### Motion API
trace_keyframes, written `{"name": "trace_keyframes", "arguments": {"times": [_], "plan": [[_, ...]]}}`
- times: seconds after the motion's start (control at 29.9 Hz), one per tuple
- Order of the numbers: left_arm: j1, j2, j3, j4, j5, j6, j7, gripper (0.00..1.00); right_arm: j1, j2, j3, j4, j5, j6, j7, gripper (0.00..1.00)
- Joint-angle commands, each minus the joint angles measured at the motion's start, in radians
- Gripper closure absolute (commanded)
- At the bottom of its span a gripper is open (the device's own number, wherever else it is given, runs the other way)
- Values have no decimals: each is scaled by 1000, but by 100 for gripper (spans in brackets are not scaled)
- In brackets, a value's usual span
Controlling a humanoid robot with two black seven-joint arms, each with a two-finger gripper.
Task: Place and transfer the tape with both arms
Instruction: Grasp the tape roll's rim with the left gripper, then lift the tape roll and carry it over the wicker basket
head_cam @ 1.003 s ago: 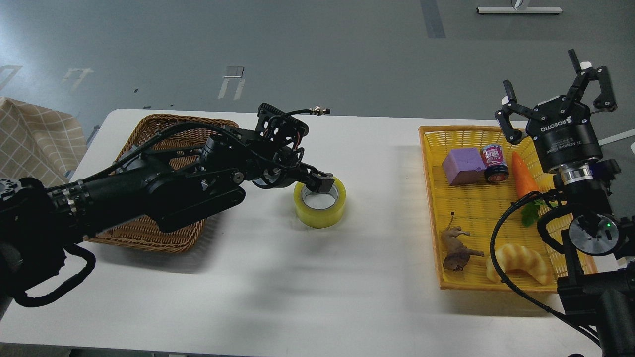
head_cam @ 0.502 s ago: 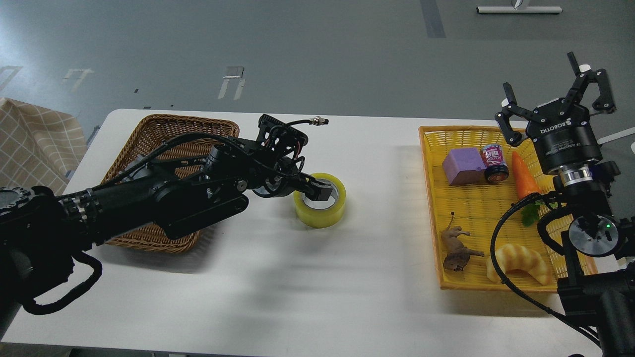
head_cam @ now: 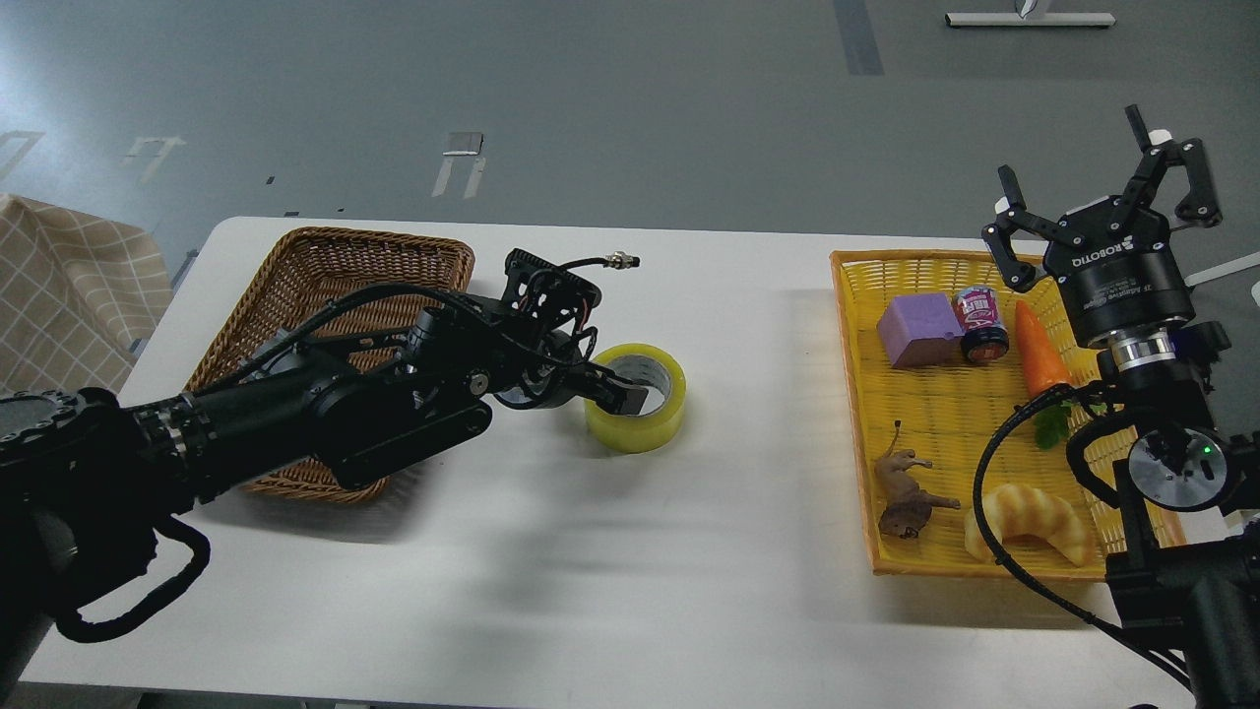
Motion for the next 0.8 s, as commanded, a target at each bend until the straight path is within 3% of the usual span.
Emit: {"name": "trace_keyframes", "arguments": {"times": [0.0,0.1,0.27,0.3,0.33,0.4,0.5,0.77], "plan": [[1,-2,-1,3,-1,0,-8,7,-2,0,0,0,0,0,0,0],[3,-2,-1,15,-1,0,-11,10,-1,0,0,0,0,0,0,0],[6,-16,-1,44,-1,0,-26,34,-2,0,0,0,0,0,0,0],[6,-16,-1,55,-1,0,-47,50,-2,0,0,0,0,0,2,0],[4,-18,-1,59,-1,0,-84,58,-2,0,0,0,0,0,2,0],[6,-18,1,64,-1,0,-107,68,-2,0,0,0,0,0,2,0],[0,-18,1,79,0,0,-130,100,-2,0,0,0,2,0,2,0],[-45,-36,56,125,15,0,-180,100,-2,0,0,0,2,0,2,0]]}}
